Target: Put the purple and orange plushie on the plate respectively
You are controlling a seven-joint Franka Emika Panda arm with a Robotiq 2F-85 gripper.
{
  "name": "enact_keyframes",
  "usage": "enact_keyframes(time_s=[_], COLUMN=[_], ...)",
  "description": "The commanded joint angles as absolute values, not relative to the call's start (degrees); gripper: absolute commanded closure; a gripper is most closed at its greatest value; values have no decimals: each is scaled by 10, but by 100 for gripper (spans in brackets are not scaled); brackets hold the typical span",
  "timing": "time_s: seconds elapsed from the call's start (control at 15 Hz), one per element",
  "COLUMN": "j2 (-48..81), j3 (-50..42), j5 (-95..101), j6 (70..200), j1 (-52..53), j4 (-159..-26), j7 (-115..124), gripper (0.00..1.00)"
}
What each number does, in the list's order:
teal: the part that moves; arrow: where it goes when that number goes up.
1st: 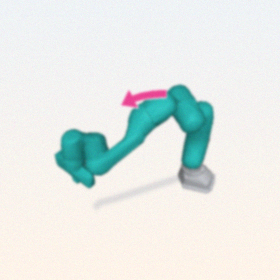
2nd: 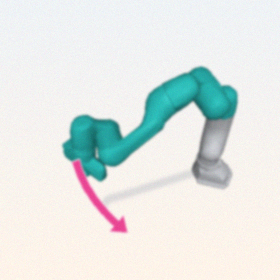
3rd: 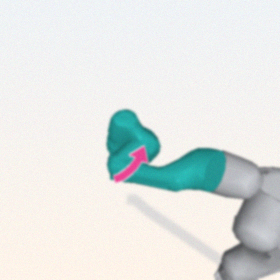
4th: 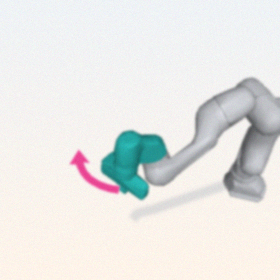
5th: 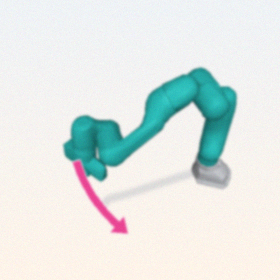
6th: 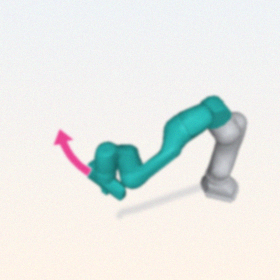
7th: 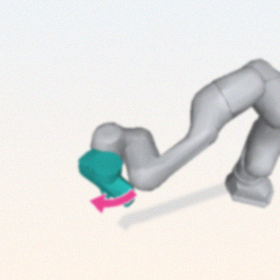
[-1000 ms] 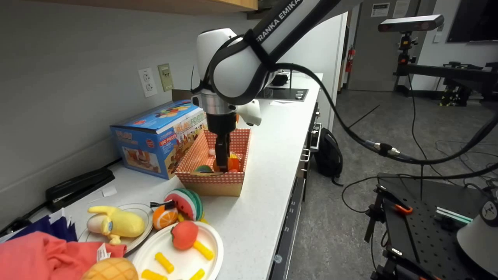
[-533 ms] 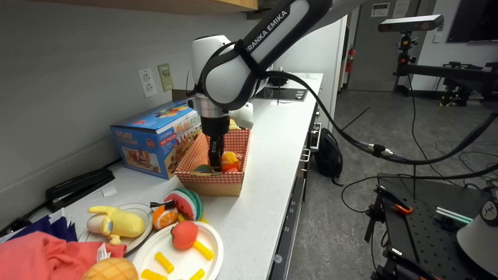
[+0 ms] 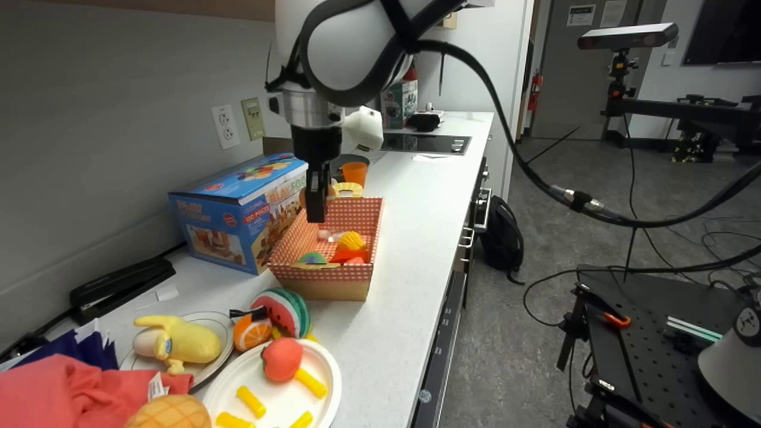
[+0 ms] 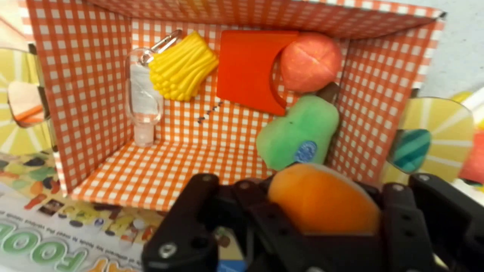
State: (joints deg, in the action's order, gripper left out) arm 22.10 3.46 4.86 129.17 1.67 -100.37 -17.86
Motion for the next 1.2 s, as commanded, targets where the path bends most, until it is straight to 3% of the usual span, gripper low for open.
enact_keyframes(time_s=[0.0, 0.93, 1.0, 1.13], j2=[164, 240, 245, 250], j3=[54, 145, 149, 156], j5=[52, -29, -35, -51], j6=[1271, 1296, 1293, 1292], j1=[35, 75, 74, 70], j4=[-1028, -1041, -1040, -1038], j7=[-173, -215, -217, -221], gripper=[100, 100, 75, 68])
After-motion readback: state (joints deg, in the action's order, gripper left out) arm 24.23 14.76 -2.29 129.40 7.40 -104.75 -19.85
